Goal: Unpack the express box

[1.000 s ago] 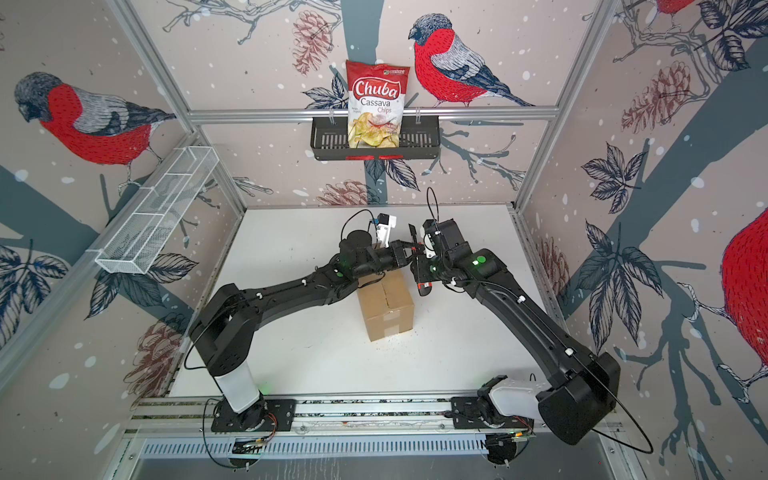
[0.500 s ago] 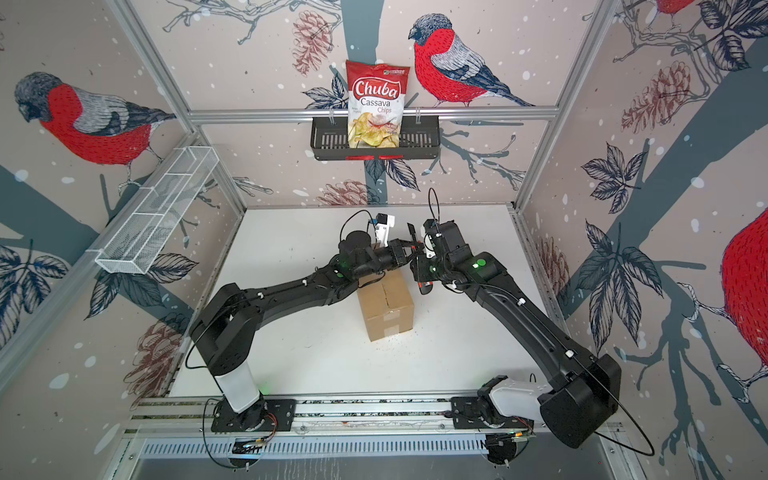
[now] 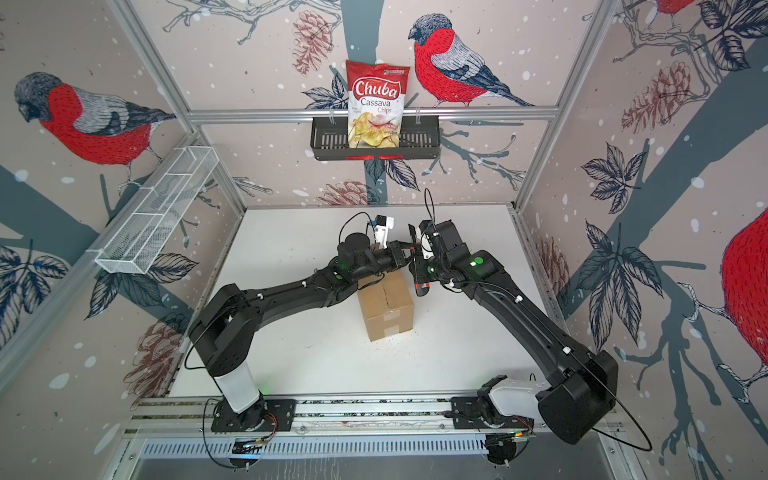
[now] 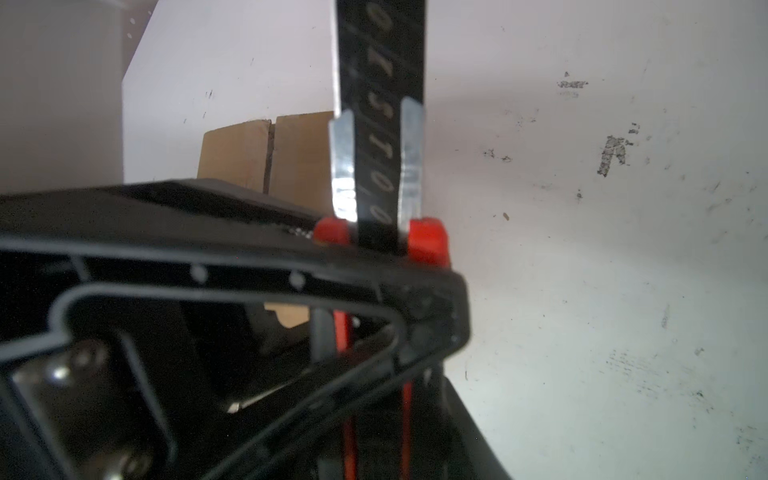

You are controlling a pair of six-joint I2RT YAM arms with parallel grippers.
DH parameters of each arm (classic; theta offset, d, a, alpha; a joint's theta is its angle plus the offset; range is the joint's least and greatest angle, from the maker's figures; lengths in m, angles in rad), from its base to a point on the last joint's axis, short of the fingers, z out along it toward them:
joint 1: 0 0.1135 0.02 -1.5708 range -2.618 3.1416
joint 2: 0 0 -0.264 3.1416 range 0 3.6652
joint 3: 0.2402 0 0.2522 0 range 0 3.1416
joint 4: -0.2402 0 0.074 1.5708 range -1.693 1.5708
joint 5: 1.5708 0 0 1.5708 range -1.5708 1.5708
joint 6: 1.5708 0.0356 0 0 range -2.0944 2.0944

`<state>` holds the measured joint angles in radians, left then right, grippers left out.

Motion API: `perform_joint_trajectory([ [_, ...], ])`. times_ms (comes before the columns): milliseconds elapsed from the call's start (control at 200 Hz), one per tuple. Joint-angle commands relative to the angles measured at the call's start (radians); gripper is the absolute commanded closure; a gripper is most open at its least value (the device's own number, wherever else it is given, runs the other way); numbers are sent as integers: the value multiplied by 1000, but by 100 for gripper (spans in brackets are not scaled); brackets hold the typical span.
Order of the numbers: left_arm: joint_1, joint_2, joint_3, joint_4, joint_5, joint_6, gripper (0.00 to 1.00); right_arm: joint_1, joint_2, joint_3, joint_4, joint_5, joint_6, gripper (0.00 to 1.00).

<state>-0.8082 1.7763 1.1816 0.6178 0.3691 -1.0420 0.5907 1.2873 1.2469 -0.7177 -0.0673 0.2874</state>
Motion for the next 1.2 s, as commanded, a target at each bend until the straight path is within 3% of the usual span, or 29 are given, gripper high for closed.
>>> perform_joint_trajectory([
  [0,-14,-24,-17,3,-10,71,74,0,12,30,18,-17,43,83],
  [190,-17,-102,-97,-38,-88,120,55,0,12,48,-124,-8,75,85],
  [395,-17,-239,-177,-199,-228,211,54,21,-26,22,-289,16,128,86],
  [580,-18,-398,-253,-386,-402,280,53,108,-117,-38,-407,61,236,86],
  [826,-18,-537,-350,-571,-554,290,57,283,-216,-135,-499,89,421,87],
  [1026,-26,-646,-464,-608,-599,231,70,447,-222,-144,-555,116,542,87],
  [1191,-54,-693,-519,-624,-630,195,72,563,-220,-156,-574,123,633,88],
])
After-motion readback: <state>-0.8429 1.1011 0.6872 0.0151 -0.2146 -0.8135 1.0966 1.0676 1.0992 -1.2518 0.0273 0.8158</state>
